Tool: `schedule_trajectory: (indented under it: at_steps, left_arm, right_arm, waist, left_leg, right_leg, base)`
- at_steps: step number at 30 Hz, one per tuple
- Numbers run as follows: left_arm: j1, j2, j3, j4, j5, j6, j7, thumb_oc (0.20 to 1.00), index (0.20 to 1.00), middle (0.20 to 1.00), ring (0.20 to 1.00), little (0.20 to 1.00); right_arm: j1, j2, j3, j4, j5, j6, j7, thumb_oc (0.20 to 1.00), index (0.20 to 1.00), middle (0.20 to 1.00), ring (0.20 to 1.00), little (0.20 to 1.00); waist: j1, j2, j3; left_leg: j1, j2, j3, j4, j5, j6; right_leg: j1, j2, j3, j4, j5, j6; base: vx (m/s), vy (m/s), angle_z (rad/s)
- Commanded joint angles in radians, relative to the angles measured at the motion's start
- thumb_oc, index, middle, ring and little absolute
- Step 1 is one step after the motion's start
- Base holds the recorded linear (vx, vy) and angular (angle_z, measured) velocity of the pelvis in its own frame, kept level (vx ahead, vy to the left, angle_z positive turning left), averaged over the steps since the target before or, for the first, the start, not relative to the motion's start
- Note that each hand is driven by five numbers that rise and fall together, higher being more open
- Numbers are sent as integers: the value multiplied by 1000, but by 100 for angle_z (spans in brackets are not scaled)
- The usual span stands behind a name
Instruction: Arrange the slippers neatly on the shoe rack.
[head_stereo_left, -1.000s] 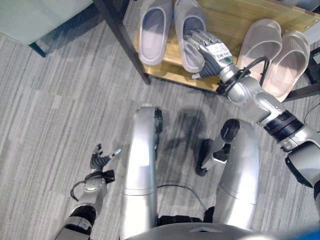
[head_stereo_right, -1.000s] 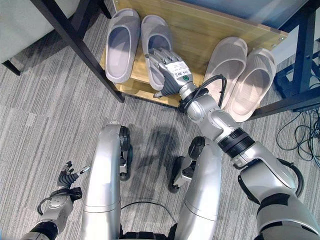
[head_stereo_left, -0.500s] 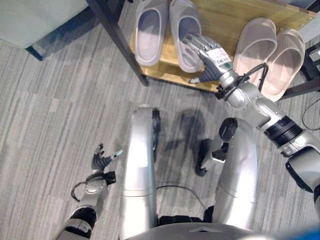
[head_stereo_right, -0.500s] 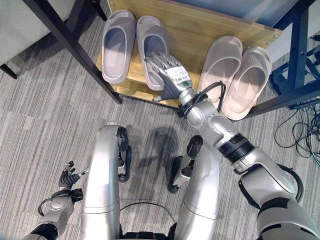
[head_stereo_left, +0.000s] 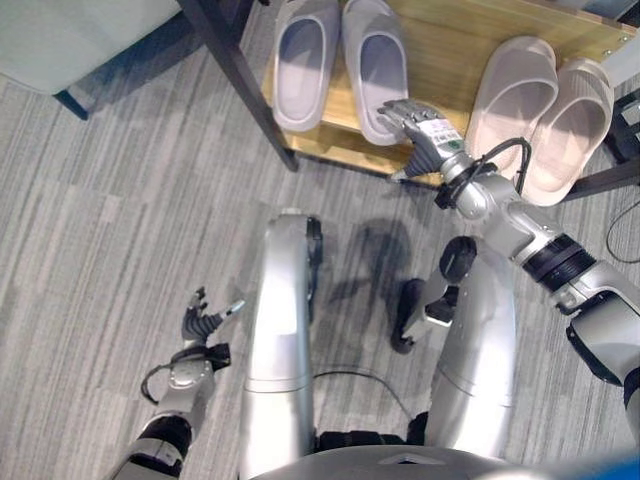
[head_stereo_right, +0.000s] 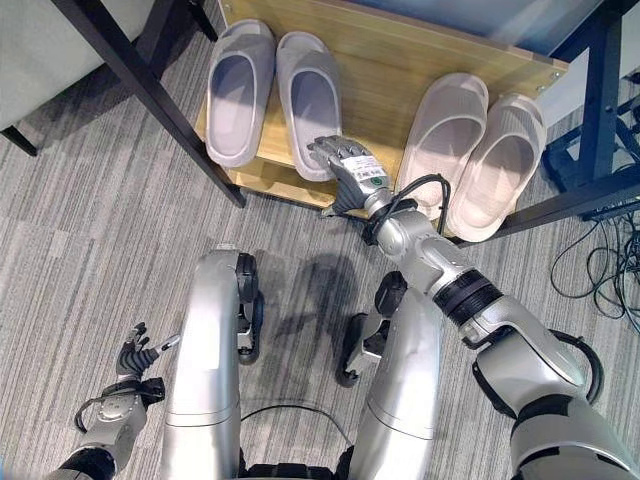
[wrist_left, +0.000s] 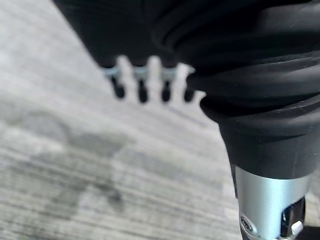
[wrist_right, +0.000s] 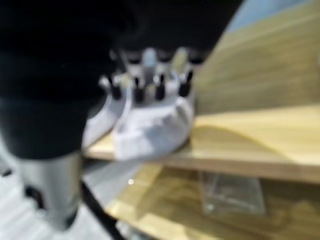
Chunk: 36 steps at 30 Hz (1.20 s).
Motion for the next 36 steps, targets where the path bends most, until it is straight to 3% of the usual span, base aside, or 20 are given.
schedule_trajectory:
  at_steps: [1, 36]
  left_arm:
    - [70, 16, 5, -42, -6, -27, 0, 1000, 1000, 1000, 1000, 1000]
    - [75, 33, -41, -28, -23, -44, 12, 1000, 1000, 1000, 1000, 1000]
  right_arm:
    - [-109, 30, 37, -37, 41, -28, 1, 1000, 1000, 1000, 1000, 1000]
    - [-210, 241, 107, 216, 83, -11, -45, 1000, 1000, 1000, 1000, 1000]
  waist:
    - [40, 14, 22]
    - [79, 50, 22]
  left_leg:
    - [45, -28, -84, 39, -153, -10]
    - [45, -31, -78, 38, -155, -14]
  right_leg:
    - [-6, 43, 187, -21, 35, 2]
    - [-6, 42, 188, -21, 45, 4]
  base:
    - [0, 0, 0]
    - [0, 0, 0]
